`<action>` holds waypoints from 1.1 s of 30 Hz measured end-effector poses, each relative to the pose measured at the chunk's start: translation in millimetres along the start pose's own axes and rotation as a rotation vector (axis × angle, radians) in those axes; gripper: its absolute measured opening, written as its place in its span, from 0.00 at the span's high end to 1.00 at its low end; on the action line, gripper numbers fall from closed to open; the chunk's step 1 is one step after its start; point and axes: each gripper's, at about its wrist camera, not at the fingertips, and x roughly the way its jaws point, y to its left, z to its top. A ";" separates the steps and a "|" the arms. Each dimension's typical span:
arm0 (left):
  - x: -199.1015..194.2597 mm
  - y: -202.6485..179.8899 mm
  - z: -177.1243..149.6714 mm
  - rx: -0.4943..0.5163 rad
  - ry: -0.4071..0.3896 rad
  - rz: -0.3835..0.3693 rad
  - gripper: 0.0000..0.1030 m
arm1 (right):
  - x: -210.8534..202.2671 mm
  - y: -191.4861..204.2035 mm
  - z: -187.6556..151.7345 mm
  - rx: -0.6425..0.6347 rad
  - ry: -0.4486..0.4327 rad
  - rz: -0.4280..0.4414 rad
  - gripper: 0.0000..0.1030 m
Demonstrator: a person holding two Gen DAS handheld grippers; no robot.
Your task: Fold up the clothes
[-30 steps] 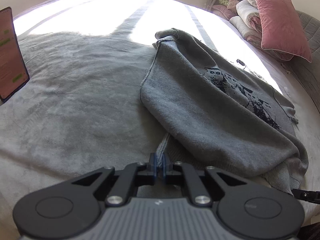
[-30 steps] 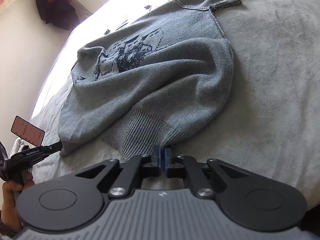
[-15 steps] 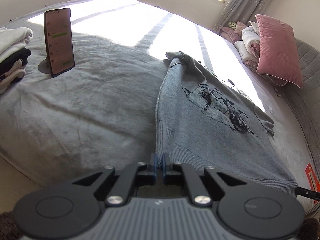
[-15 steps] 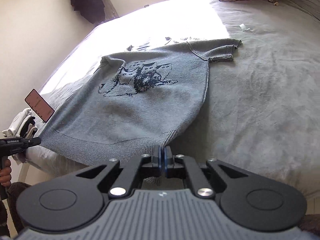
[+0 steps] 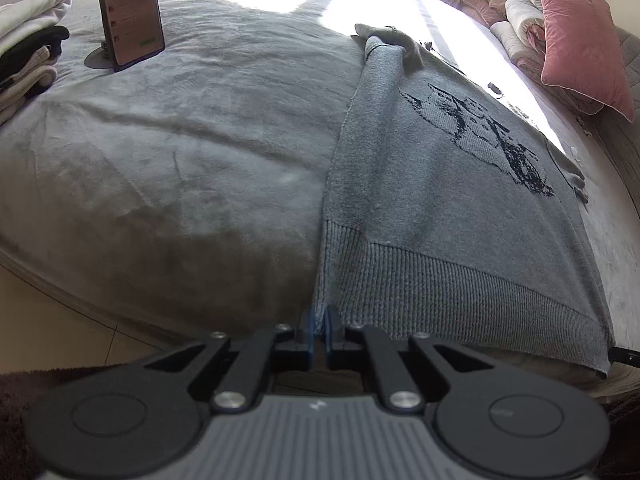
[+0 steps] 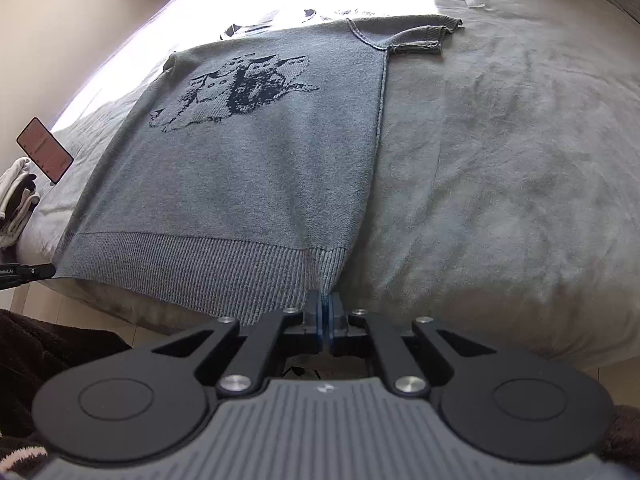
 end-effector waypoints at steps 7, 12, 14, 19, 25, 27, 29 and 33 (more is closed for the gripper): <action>11.9 5.9 -1.3 0.009 0.026 -0.009 0.94 | 18.5 -5.3 1.9 0.009 0.050 -0.008 0.96; -3.8 -2.4 12.3 0.077 0.010 -0.050 0.89 | 11.7 -3.7 13.8 0.007 0.069 0.022 0.86; -10.5 -6.2 23.4 0.102 -0.018 -0.050 0.82 | 7.0 -5.7 21.9 0.012 0.060 0.033 0.80; -1.7 -14.8 65.0 0.115 -0.058 -0.040 0.70 | 8.6 -18.3 55.8 0.079 -0.005 0.036 0.56; 34.3 -17.6 123.2 0.011 -0.064 -0.045 0.70 | 35.5 -40.0 99.1 0.180 -0.035 0.022 0.56; 48.6 -16.9 140.1 -0.034 -0.077 -0.056 0.70 | 44.8 -46.3 111.1 0.209 -0.048 0.017 0.58; 63.6 -13.5 154.4 -0.095 -0.090 -0.071 0.71 | 55.3 -52.7 122.5 0.242 -0.064 0.011 0.58; 93.2 -11.0 174.4 -0.164 -0.120 -0.100 0.73 | 74.9 -66.5 136.7 0.305 -0.114 0.029 0.58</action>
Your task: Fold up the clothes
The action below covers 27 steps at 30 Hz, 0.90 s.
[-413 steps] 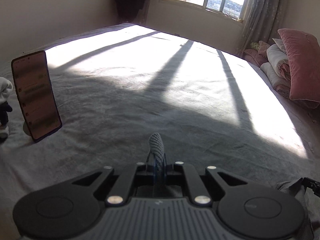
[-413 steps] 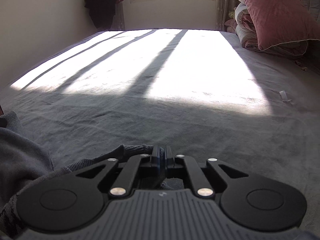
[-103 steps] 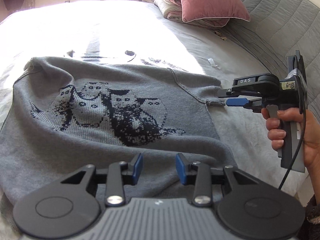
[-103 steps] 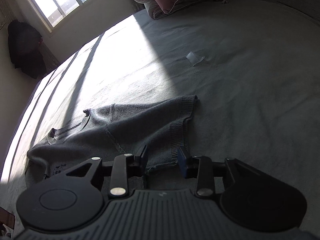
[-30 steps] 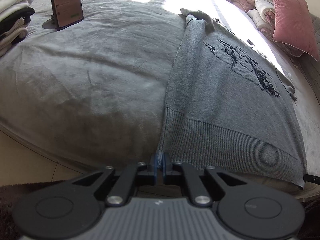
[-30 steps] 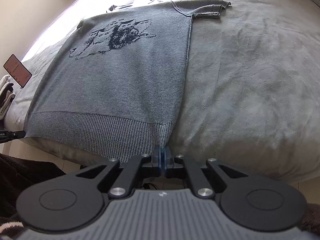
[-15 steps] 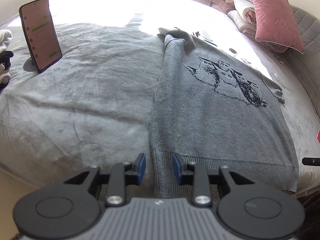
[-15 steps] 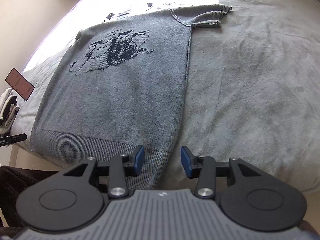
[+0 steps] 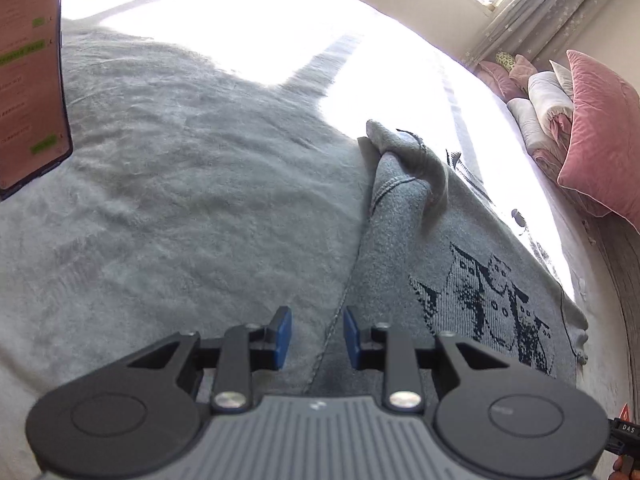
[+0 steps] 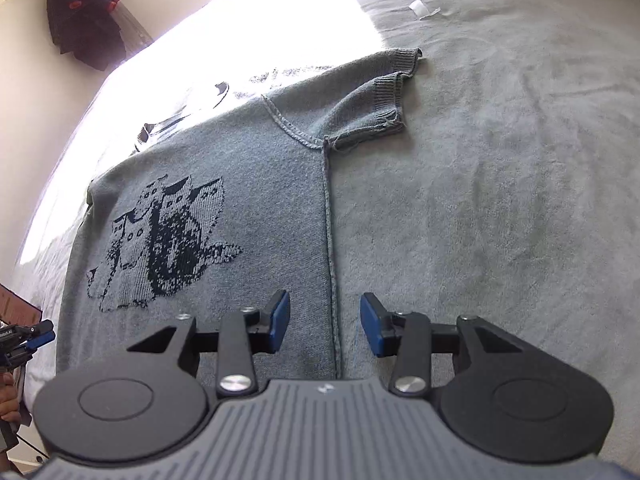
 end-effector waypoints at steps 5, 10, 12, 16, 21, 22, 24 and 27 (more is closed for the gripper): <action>36.7 4.4 14.3 -0.115 0.019 -0.130 0.76 | 13.6 -12.9 13.9 0.069 -0.052 0.070 0.58; 68.1 12.4 20.6 -0.267 0.032 -0.290 0.81 | 25.9 -23.5 26.8 0.140 -0.114 0.134 0.58; 78.1 14.0 21.7 -0.320 0.035 -0.346 0.81 | 31.1 -29.1 31.1 0.187 -0.136 0.166 0.58; 96.0 14.7 19.9 -0.400 0.034 -0.435 0.86 | 39.8 -35.4 38.6 0.253 -0.174 0.214 0.58; 104.3 0.7 19.6 -0.440 0.014 -0.457 0.97 | 48.3 -37.1 44.8 0.300 -0.238 0.218 0.70; 99.9 -4.1 20.2 -0.423 -0.017 -0.437 0.97 | 49.2 -36.9 45.9 0.294 -0.250 0.203 0.83; 86.9 -11.1 23.3 -0.387 -0.095 -0.399 0.97 | 47.5 -34.1 47.1 0.275 -0.280 0.160 0.93; 67.3 -14.8 27.5 -0.339 -0.205 -0.336 0.98 | 37.9 -27.4 48.2 0.233 -0.344 0.101 0.94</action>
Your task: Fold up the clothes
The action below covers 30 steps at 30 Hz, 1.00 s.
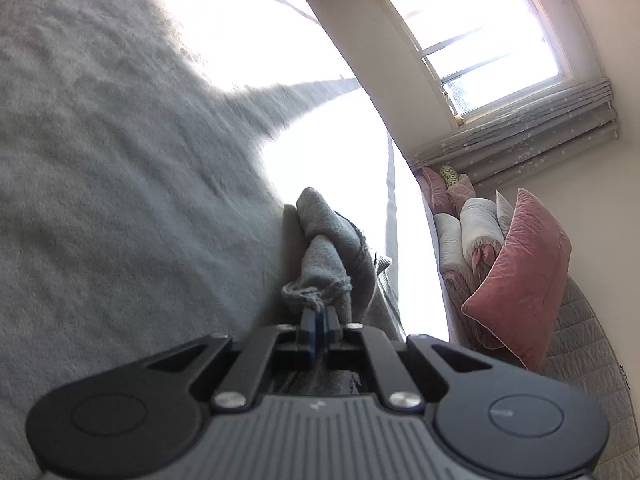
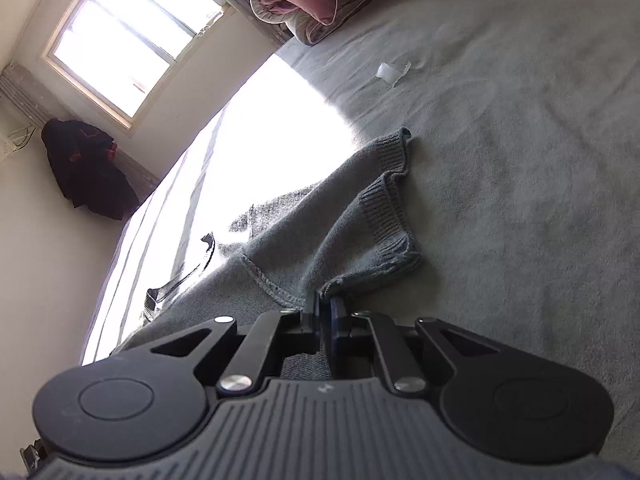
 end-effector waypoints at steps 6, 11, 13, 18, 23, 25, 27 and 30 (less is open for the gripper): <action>0.8 4.9 6.3 0.132 -0.038 0.204 0.97 | 6.5 3.8 -2.0 -0.073 -0.016 -0.077 0.95; -4.8 0.9 11.8 0.146 0.046 0.160 0.95 | 5.3 -2.6 -1.9 -0.049 0.042 -0.043 0.84; -8.9 1.8 11.0 0.175 0.084 0.155 0.95 | -0.2 -6.1 -1.4 -0.040 0.068 -0.026 0.79; -32.9 23.2 -2.2 0.194 0.189 0.114 0.95 | -19.8 -18.3 -11.2 -0.004 0.145 0.040 0.76; -53.3 31.0 -11.4 0.232 0.245 0.095 0.95 | -40.6 -22.9 -28.5 -0.022 0.215 0.092 0.76; -59.6 33.4 -14.8 0.238 0.259 0.090 0.95 | -46.6 -23.9 -33.2 -0.023 0.233 0.102 0.76; -64.6 35.5 -18.1 0.242 0.270 0.086 0.95 | -52.3 -23.5 -38.3 -0.035 0.246 0.106 0.76; -72.6 36.8 -22.5 0.261 0.285 0.088 0.96 | -58.3 -18.3 -47.0 -0.078 0.265 0.109 0.76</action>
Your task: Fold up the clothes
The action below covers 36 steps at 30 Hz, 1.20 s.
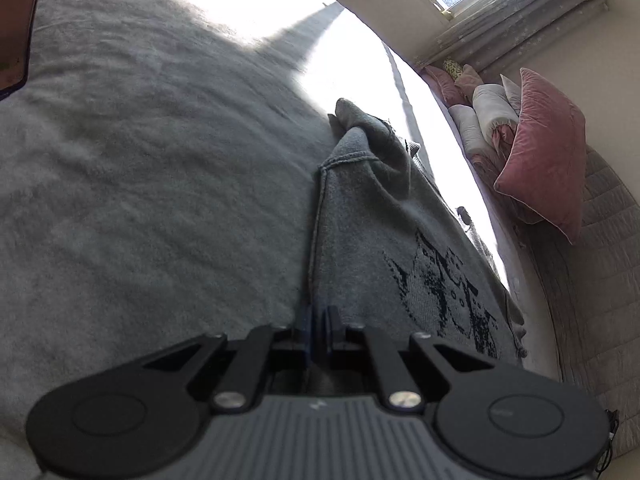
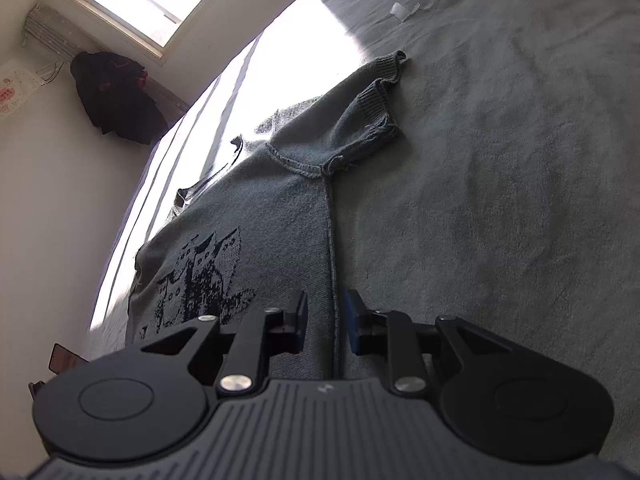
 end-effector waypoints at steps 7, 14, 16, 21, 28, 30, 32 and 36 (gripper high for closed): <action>-22.5 -2.2 -6.2 0.038 -0.035 0.082 0.97 | -5.6 10.2 -12.6 -0.107 -0.025 -0.125 0.96; -31.6 14.8 -22.3 0.022 0.132 -0.014 0.91 | -11.0 14.2 -24.2 -0.127 0.077 -0.050 0.70; -34.5 16.6 -28.5 0.038 0.177 -0.045 0.91 | -15.2 14.3 -30.3 -0.129 0.110 -0.021 0.68; -40.1 11.8 -46.8 0.102 0.290 -0.105 0.88 | -23.0 13.1 -43.9 -0.144 0.194 0.030 0.68; -40.7 -6.4 -55.4 0.166 0.419 -0.085 0.85 | -26.4 19.4 -60.0 -0.156 0.376 0.065 0.70; -41.7 -11.7 -60.4 0.197 0.455 -0.071 0.85 | -28.3 25.3 -68.5 -0.179 0.414 0.069 0.70; -45.4 -13.8 -64.6 0.217 0.472 -0.049 0.90 | -30.9 31.3 -78.2 -0.207 0.441 0.070 0.70; -59.1 -19.2 -70.4 0.263 0.469 0.001 0.96 | -36.9 37.4 -93.1 -0.244 0.458 0.030 0.94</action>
